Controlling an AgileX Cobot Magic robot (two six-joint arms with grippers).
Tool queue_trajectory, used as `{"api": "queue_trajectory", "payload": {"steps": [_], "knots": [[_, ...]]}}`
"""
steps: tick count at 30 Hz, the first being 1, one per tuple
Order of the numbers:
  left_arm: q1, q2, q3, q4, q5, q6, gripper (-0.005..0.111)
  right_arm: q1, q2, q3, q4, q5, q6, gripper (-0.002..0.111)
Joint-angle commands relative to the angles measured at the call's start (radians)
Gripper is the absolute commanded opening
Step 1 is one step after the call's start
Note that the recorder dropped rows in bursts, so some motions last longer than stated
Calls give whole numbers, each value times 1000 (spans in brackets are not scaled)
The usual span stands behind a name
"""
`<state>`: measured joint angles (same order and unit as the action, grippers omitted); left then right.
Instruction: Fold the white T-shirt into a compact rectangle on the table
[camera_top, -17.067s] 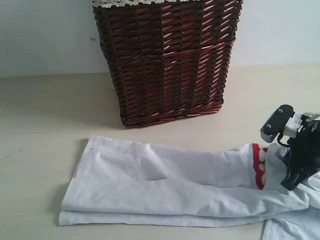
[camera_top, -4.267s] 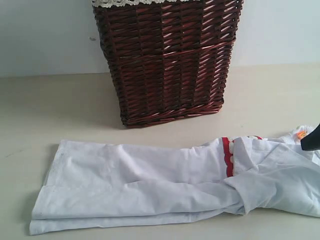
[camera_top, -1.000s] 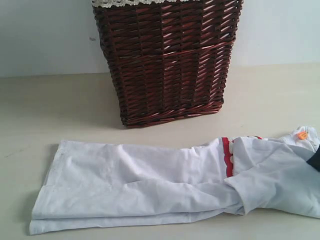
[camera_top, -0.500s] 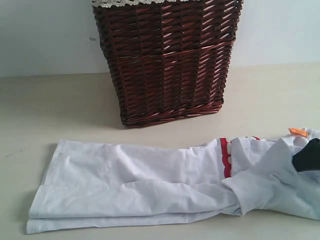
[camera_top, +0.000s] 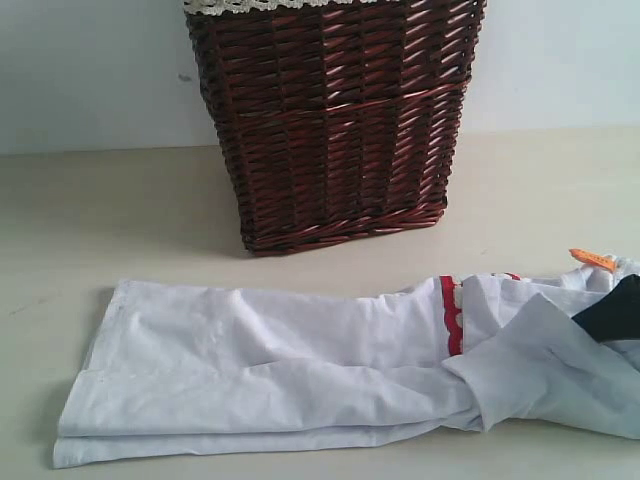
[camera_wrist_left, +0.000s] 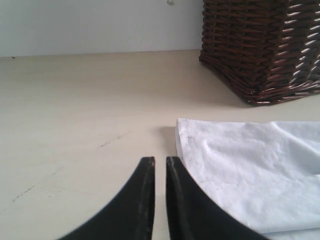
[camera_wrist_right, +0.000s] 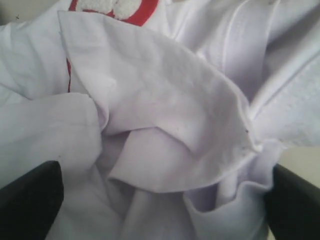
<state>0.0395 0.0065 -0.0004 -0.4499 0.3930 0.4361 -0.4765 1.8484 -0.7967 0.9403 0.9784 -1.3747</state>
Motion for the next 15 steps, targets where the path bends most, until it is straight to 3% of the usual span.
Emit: {"api": "queue_trajectory", "payload": {"steps": [1,15], "knots": [[-2,-7,0,-1,-5,1,11,0,-10,6,56,19,-14,105],[-2,-7,0,-1,-5,1,11,-6,-13,2,41,30,-25,105]]}}
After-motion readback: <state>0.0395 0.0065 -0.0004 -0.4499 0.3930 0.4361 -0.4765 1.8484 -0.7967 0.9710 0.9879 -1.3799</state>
